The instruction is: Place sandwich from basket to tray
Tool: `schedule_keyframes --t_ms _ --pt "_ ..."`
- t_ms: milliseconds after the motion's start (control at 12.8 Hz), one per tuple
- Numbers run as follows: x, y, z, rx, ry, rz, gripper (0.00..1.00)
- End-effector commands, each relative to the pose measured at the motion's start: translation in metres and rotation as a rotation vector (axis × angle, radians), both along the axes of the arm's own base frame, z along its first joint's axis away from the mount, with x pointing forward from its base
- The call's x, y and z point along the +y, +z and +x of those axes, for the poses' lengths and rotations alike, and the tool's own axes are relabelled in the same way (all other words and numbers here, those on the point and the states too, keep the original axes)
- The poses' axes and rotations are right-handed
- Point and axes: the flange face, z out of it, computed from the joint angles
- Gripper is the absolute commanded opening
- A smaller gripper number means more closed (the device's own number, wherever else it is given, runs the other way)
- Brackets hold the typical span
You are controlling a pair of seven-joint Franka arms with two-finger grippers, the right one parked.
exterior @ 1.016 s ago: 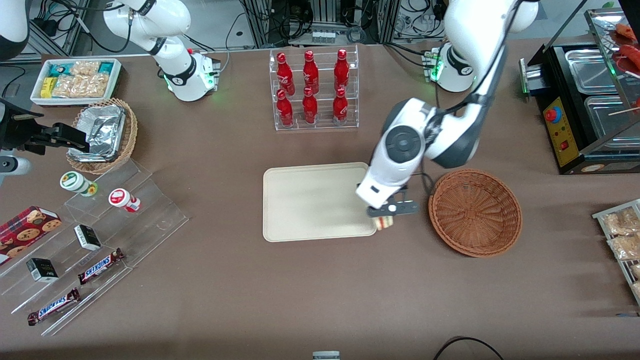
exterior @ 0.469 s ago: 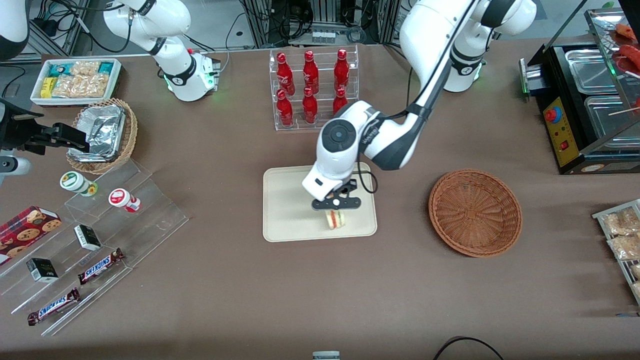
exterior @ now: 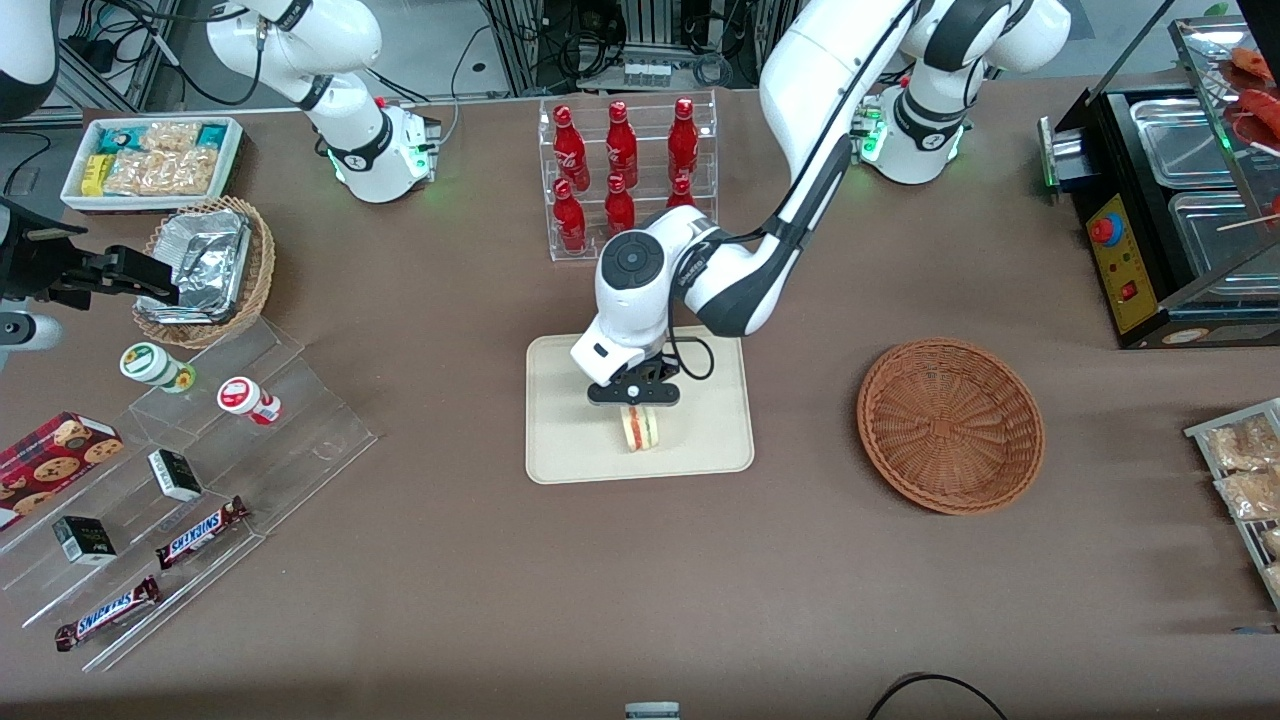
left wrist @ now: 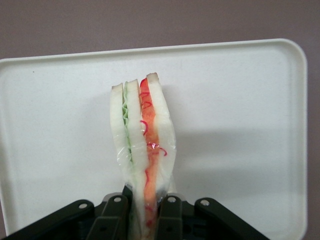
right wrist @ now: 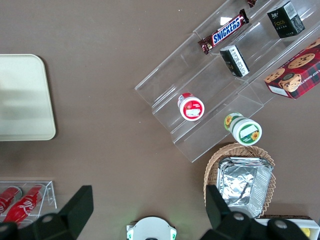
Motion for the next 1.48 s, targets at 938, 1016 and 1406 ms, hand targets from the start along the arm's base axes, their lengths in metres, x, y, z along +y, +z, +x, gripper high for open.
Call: schedule_keyframes --t_ms 938,1016,1406 --pt "-0.005 0.034 0.005 -0.049 0.016 0.000 1.00" --pt "0.004 0.056 0.006 -0.031 0.032 0.021 1.00" --pt "0.106 0.188 0.033 0.033 0.169 0.061 1.00"
